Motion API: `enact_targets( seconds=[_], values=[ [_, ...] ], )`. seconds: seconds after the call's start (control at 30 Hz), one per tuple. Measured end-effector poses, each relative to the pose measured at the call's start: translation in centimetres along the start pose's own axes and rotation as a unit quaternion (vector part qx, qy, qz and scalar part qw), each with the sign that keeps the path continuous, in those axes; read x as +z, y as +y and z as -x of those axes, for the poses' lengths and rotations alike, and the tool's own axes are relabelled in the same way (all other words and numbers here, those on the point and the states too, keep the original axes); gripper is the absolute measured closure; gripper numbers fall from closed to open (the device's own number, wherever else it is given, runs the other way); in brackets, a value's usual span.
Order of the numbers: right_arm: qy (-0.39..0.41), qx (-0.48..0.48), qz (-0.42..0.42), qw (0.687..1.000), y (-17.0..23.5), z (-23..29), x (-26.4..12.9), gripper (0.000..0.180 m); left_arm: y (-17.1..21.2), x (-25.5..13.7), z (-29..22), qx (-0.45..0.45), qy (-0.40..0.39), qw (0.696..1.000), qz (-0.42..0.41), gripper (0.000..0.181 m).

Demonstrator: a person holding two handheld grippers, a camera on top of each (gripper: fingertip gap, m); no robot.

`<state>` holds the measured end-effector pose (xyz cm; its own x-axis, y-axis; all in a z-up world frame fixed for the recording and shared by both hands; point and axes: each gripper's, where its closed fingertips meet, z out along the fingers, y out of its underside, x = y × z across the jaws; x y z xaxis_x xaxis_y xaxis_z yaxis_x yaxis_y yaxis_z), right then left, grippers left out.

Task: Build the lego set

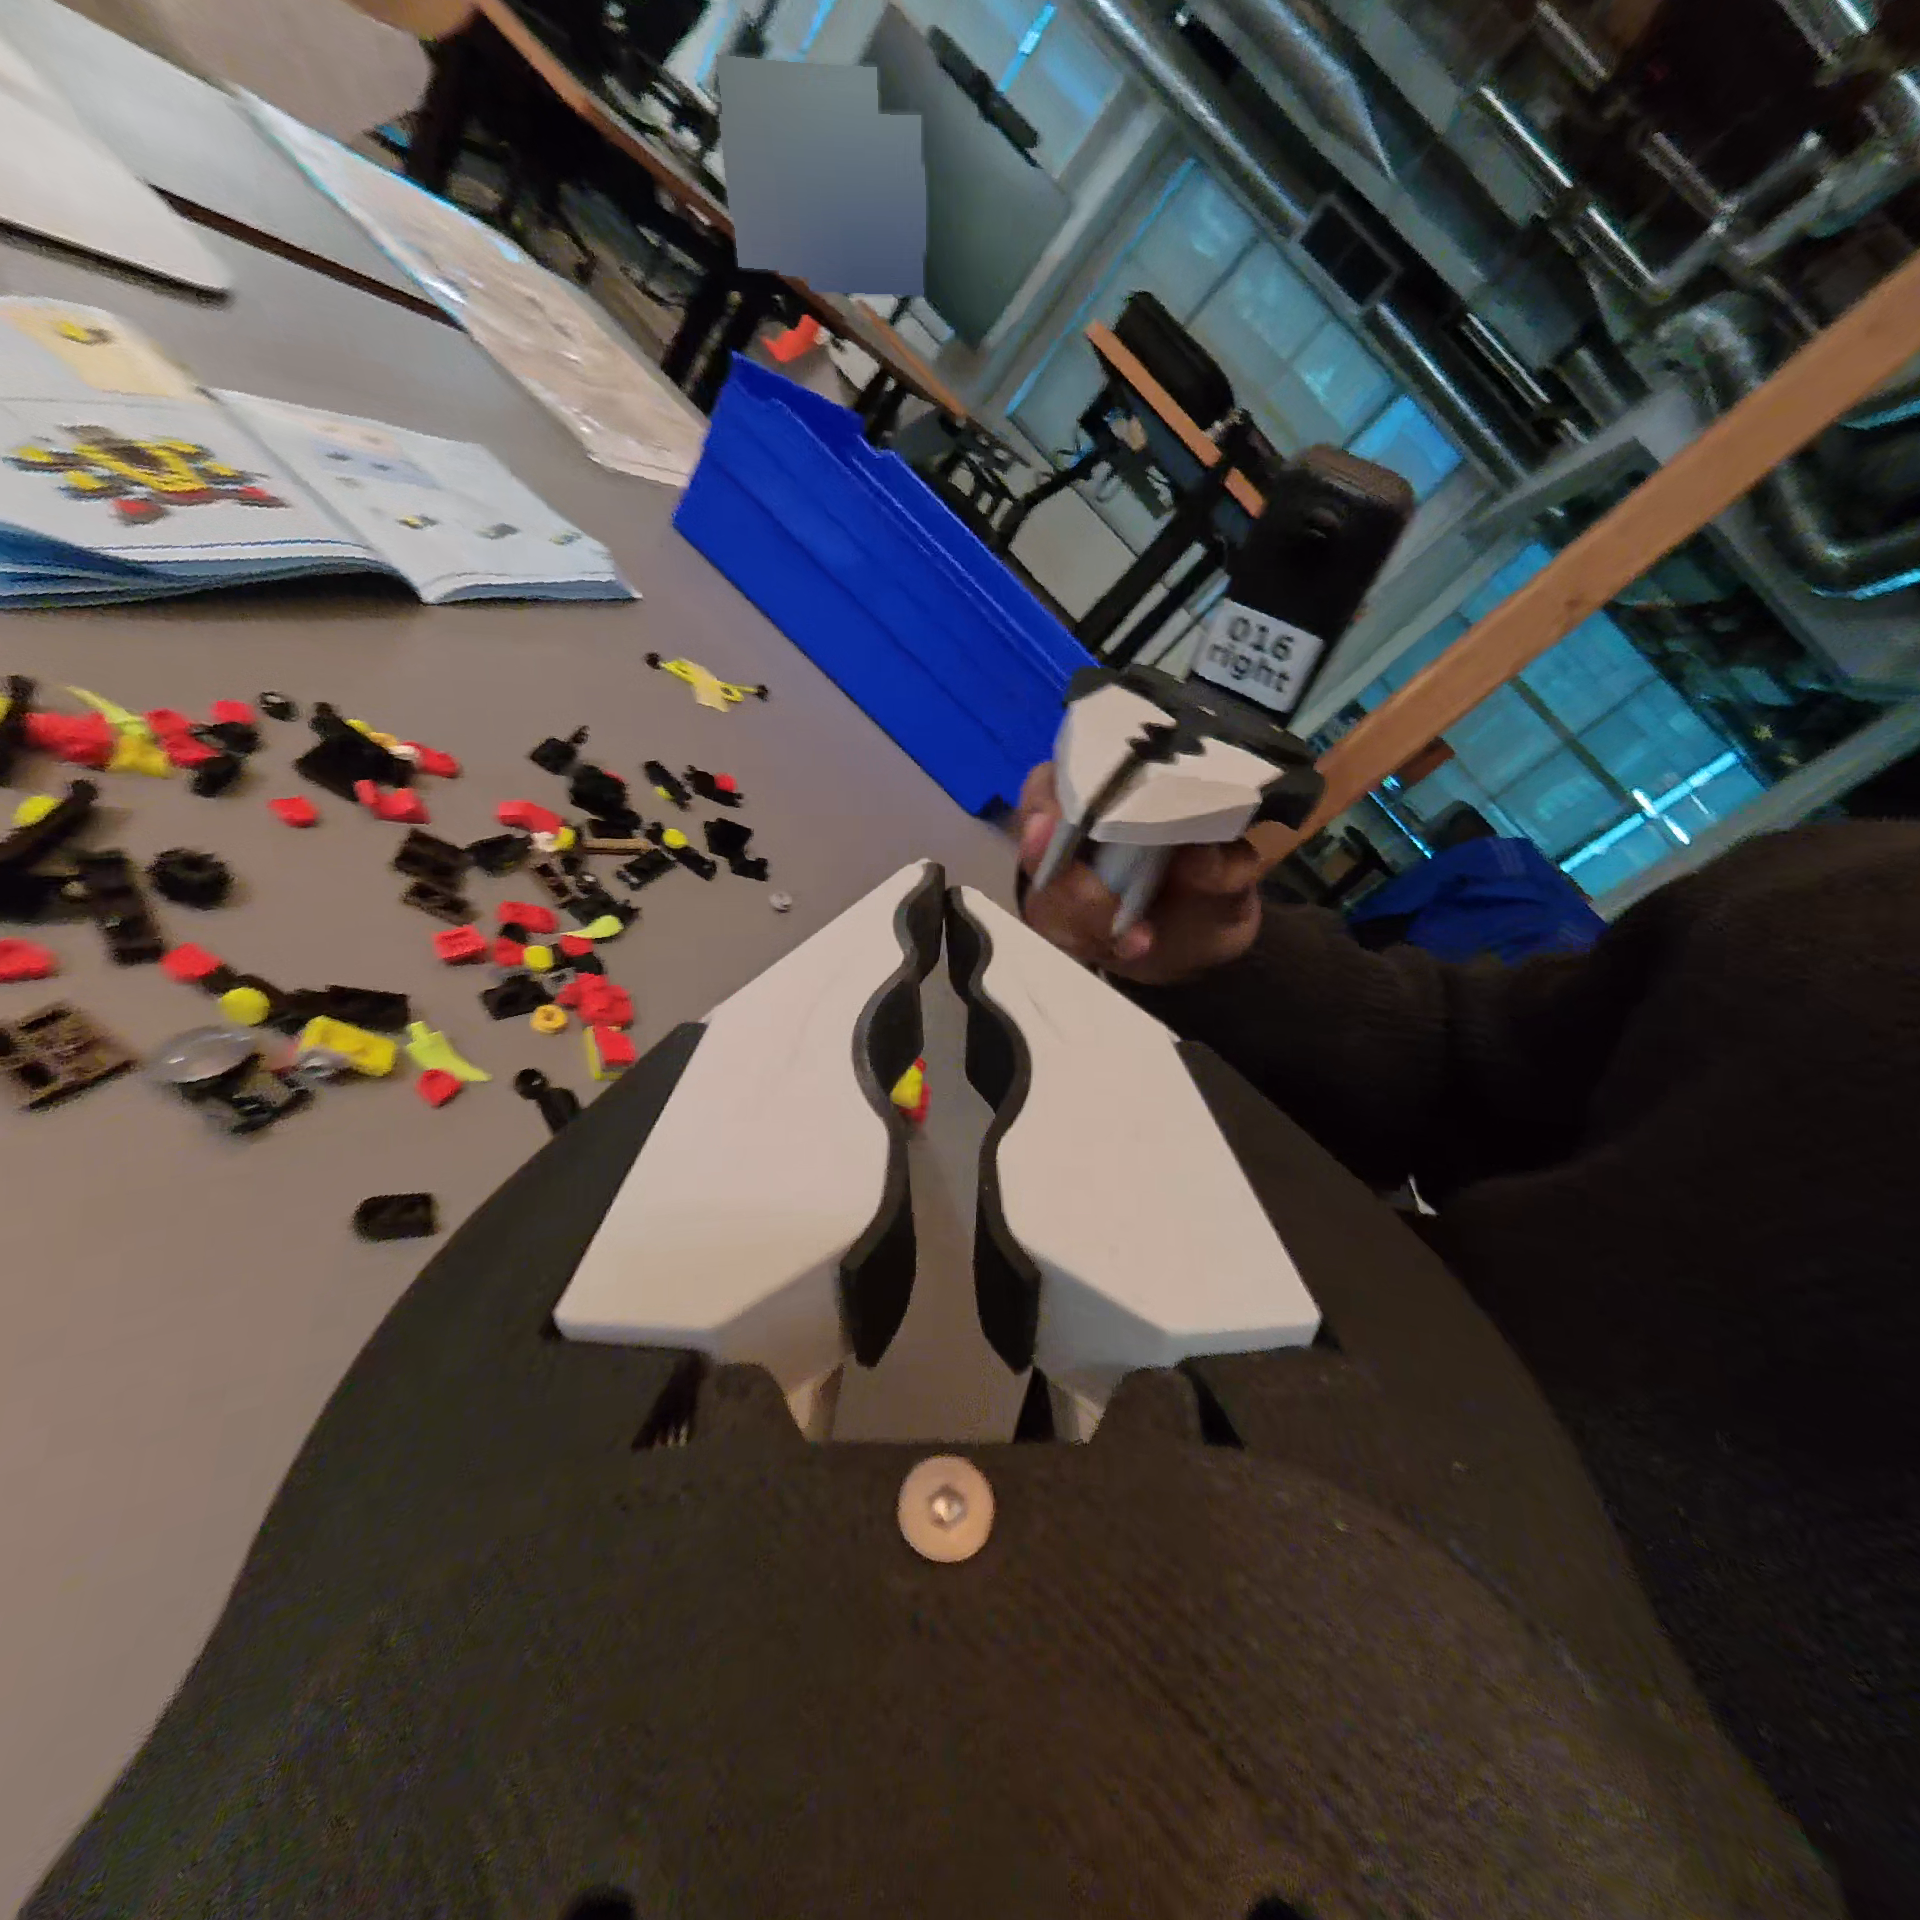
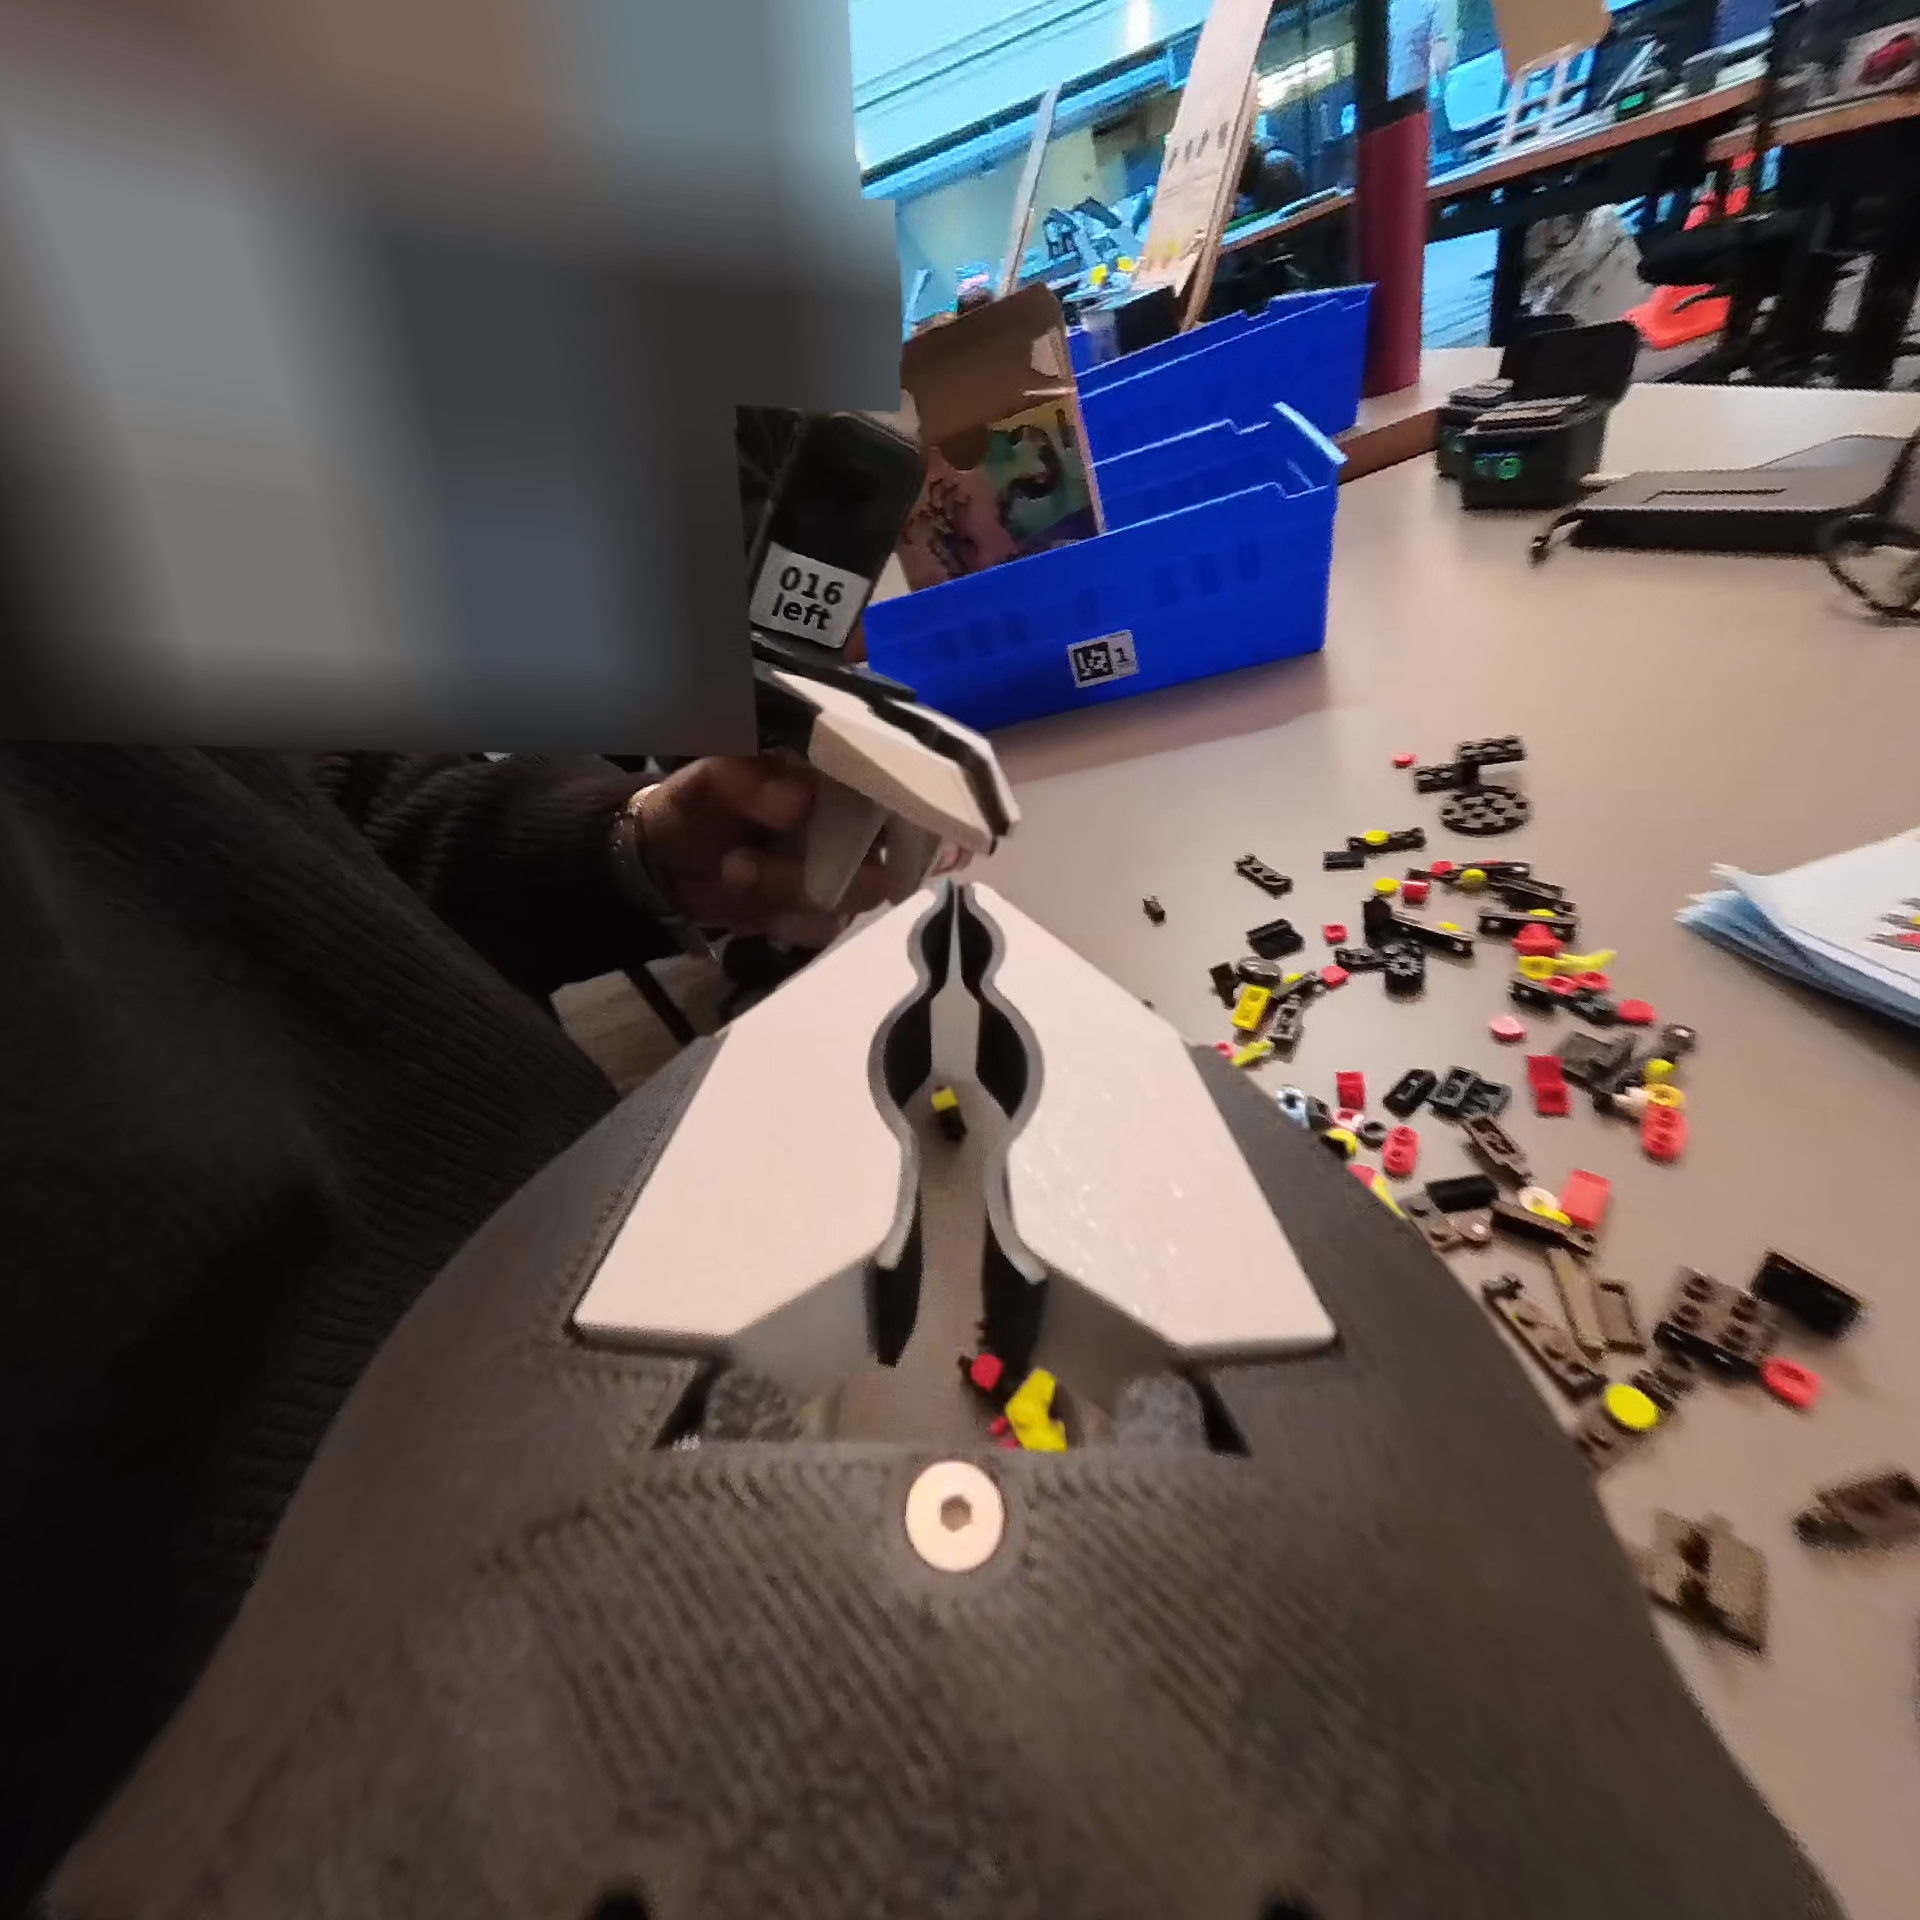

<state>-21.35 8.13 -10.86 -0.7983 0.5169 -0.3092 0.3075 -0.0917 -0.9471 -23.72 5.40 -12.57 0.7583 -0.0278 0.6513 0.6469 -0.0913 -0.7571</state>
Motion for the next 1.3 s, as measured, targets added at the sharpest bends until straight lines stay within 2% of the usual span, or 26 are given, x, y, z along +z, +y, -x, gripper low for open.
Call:
enact_targets(
  seconds=[0.23,0.43,0.7,0.83,1.03,1.2,1.3],
  values=[
    [0.078,-0.02,0.067,0.995,3.4,-0.1,-1.1,0.172,0.0,-0.5,2.4,-0.025,-0.047,0.999,0.004,0.181],
    [0.095,-0.09,0.167,0.977,7.3,1.1,-0.7,0.168,-0.1,-0.6,3.1,-0.018,-0.066,0.998,0.001,0.181],
    [0.038,-0.163,0.258,0.951,11.5,4.2,1.8,0.169,-1.0,-1.0,3.4,-0.035,-0.064,0.997,-0.026,0.181],
    [0.024,-0.157,0.258,0.953,11.9,5.0,2.2,0.17,-1.8,-1.6,3.3,-0.021,-0.063,0.997,-0.042,0.181],
    [0.004,-0.119,0.232,0.965,11.6,6.7,2.4,0.171,-4.0,-4.7,3.8,-0.02,-0.081,0.991,-0.102,0.181],
    [-0.012,-0.065,0.207,0.976,12.4,9.4,1.2,0.171,-2.9,-7.6,2.9,-0.038,-0.097,0.987,-0.126,0.181],
    [-0.005,-0.048,0.199,0.979,13.3,11.7,0.5,0.171,-2.3,-11.1,2.0,0.004,-0.136,0.983,-0.126,0.181]
  ],
)
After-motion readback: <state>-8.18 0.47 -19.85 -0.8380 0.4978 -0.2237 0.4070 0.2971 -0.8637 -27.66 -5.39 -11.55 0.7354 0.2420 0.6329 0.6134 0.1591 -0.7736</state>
